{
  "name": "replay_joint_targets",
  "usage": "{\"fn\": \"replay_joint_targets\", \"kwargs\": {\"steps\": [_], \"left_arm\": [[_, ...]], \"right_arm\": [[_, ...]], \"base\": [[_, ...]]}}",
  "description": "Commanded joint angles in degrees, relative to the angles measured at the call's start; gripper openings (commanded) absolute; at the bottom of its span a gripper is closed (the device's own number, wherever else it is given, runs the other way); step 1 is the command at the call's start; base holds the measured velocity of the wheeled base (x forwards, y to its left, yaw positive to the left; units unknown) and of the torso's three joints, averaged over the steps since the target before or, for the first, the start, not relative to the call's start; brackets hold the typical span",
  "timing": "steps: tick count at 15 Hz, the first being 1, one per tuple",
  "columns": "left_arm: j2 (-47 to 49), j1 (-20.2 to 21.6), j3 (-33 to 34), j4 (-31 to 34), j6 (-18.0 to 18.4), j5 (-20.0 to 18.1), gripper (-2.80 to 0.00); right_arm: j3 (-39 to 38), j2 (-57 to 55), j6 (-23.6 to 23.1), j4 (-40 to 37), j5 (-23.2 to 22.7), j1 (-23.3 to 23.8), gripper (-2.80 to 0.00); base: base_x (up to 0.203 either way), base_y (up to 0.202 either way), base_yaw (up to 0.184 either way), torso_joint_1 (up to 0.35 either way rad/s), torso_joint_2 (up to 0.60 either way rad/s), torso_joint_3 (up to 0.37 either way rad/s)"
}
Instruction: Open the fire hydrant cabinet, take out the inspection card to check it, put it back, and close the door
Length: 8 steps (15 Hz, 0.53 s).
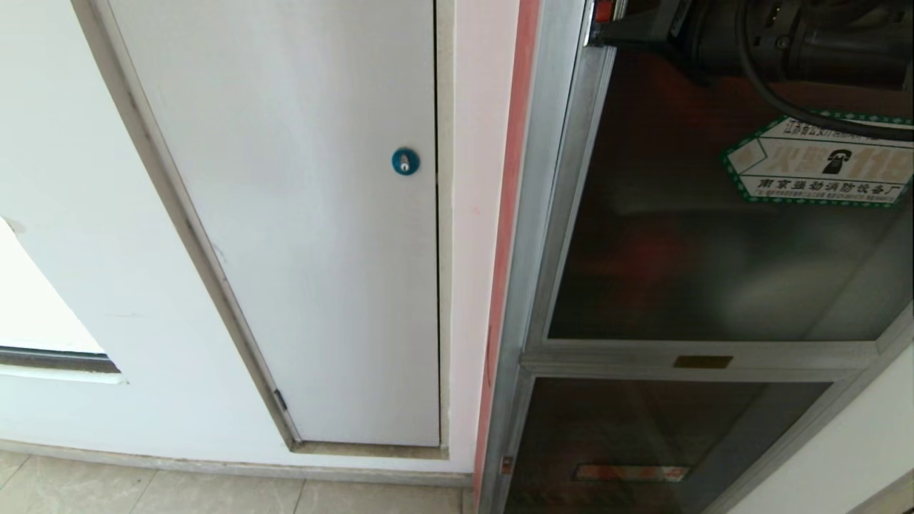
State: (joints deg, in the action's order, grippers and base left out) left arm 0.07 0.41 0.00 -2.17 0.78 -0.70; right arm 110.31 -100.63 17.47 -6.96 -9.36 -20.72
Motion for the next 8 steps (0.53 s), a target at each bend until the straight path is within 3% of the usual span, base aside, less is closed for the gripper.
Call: {"fn": "replay_joint_targets", "kwargs": {"steps": [1, 4, 6, 8], "left_arm": [[0.0, 0.0, 0.8, 0.0, 0.0, 0.0, -2.80], [0.0, 0.0, 0.8, 0.0, 0.0, 0.0, -2.80], [0.0, 0.0, 0.8, 0.0, 0.0, 0.0, -2.80], [0.0, 0.0, 0.8, 0.0, 0.0, 0.0, -2.80]], "right_arm": [[-2.0, 3.7, 0.1, -0.8, 0.1, -2.4, -2.80], [-2.8, 5.7, -0.3, -2.8, 9.6, -8.7, -2.80], [-1.8, 7.5, -1.0, -2.6, 11.3, -11.4, -2.80], [0.5, 6.9, -1.8, -2.3, 17.1, -13.2, -2.80]], "base": [[0.000, 0.000, 0.000, 0.000, 0.00, 0.000], [0.000, 0.000, 0.000, 0.000, 0.00, 0.000], [0.000, 0.000, 0.000, 0.000, 0.00, 0.000], [0.000, 0.000, 0.000, 0.000, 0.00, 0.000]]}}
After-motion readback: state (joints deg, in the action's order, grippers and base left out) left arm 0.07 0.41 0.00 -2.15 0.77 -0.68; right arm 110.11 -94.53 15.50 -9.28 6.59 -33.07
